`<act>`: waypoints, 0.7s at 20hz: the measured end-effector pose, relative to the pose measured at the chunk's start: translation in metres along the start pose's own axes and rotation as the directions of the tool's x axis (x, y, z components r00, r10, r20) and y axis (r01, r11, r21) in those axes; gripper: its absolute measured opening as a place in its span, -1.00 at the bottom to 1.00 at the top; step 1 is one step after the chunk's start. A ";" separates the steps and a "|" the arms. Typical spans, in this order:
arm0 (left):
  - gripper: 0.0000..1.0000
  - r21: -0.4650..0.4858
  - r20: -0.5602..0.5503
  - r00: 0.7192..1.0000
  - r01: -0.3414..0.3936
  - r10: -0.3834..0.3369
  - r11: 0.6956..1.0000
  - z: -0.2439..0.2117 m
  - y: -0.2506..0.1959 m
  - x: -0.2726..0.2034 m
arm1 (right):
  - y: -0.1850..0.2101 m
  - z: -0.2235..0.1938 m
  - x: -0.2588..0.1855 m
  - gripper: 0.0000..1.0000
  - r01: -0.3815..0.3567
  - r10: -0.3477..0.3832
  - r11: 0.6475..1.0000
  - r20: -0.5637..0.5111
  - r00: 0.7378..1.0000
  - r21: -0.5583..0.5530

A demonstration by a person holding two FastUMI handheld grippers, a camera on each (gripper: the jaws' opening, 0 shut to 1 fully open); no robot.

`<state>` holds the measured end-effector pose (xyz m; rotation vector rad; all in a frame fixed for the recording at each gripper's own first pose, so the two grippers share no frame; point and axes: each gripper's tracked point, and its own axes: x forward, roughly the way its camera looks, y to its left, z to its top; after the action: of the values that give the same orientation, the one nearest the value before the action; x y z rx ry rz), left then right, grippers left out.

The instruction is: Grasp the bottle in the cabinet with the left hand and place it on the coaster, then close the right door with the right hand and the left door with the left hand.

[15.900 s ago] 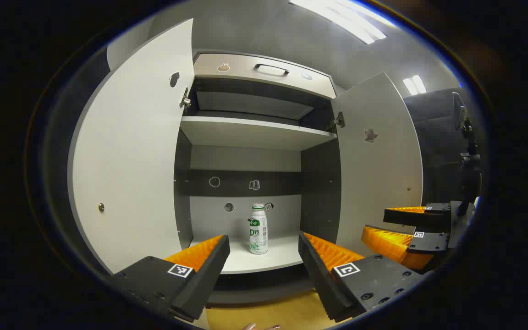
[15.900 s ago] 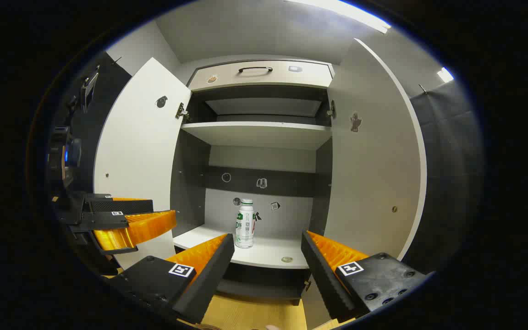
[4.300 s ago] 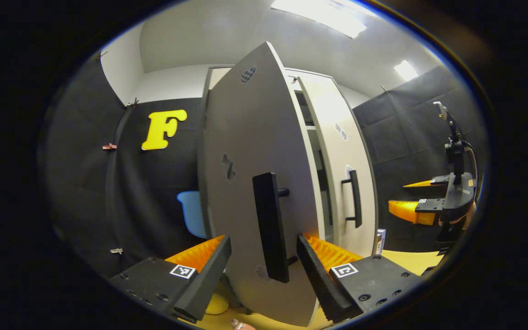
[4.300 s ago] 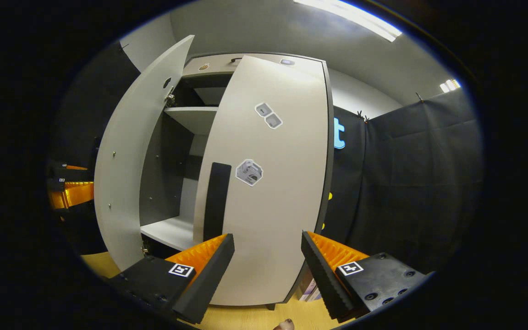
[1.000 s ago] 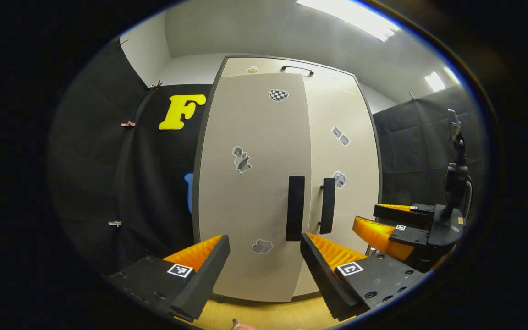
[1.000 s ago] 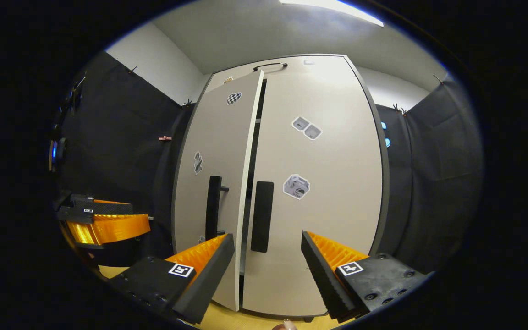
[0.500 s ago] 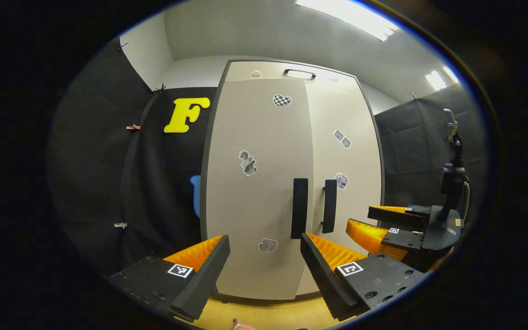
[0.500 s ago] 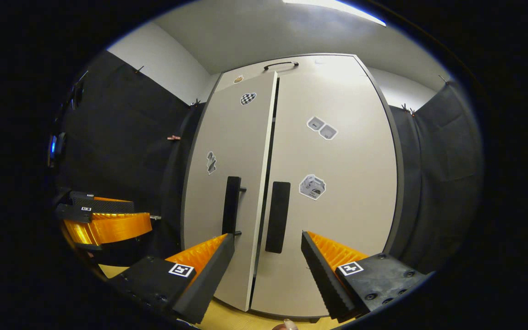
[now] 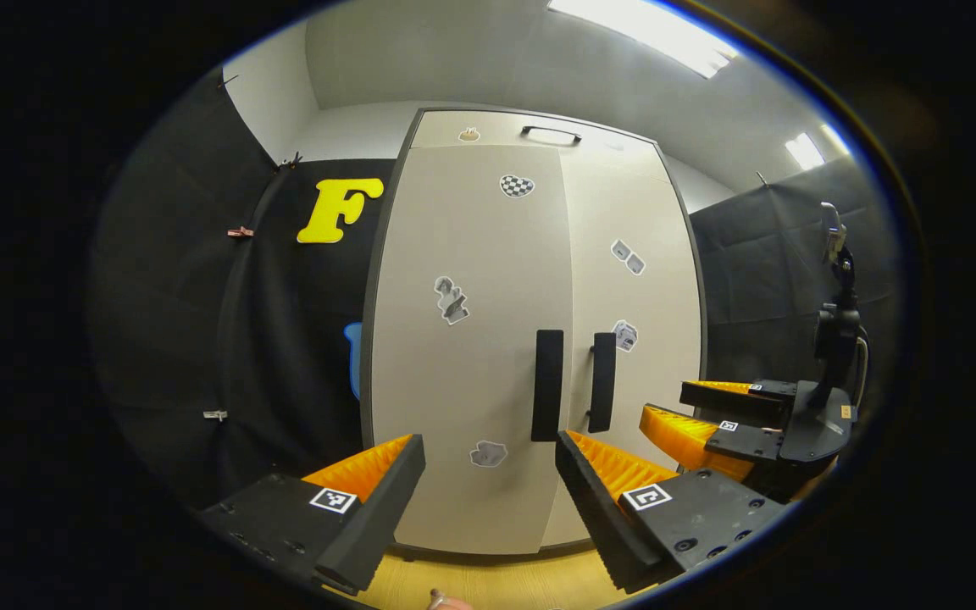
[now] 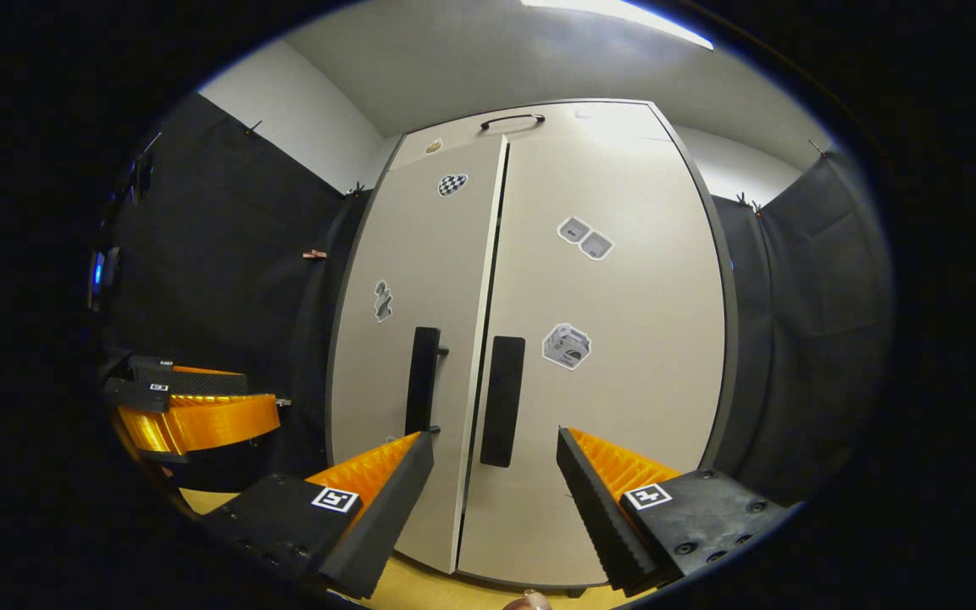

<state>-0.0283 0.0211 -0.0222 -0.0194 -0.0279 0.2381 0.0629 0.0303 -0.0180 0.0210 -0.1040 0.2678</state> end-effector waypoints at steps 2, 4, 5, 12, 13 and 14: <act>0.96 0.003 0.001 1.000 0.002 -0.002 1.000 0.000 -0.001 0.001 | -0.001 0.000 -0.001 0.95 0.003 -0.003 1.000 0.001 1.000 -0.001; 0.96 0.003 0.003 1.000 0.007 -0.007 1.000 0.000 -0.003 0.003 | -0.002 0.000 -0.001 0.95 0.006 -0.006 1.000 0.001 1.000 -0.004; 0.96 0.004 0.003 1.000 0.009 -0.009 1.000 0.000 -0.004 0.003 | -0.002 0.000 -0.002 0.95 0.006 -0.006 1.000 0.001 1.000 -0.003; 0.96 0.003 0.003 1.000 0.020 -0.020 1.000 -0.001 -0.009 0.006 | -0.007 0.002 -0.004 0.95 0.018 -0.018 1.000 0.003 1.000 -0.001; 0.96 0.004 0.005 1.000 0.022 -0.022 1.000 -0.001 -0.009 0.005 | -0.008 0.002 -0.005 0.95 0.020 -0.020 1.000 0.003 1.000 0.000; 0.96 0.004 0.005 1.000 0.025 -0.025 1.000 -0.001 -0.011 0.005 | -0.009 0.002 -0.006 0.95 0.022 -0.022 1.000 0.003 1.000 0.002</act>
<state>-0.0204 0.0118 -0.0224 -0.0144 -0.0325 0.2135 0.0595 0.0201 -0.0169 0.0245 -0.1063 0.2462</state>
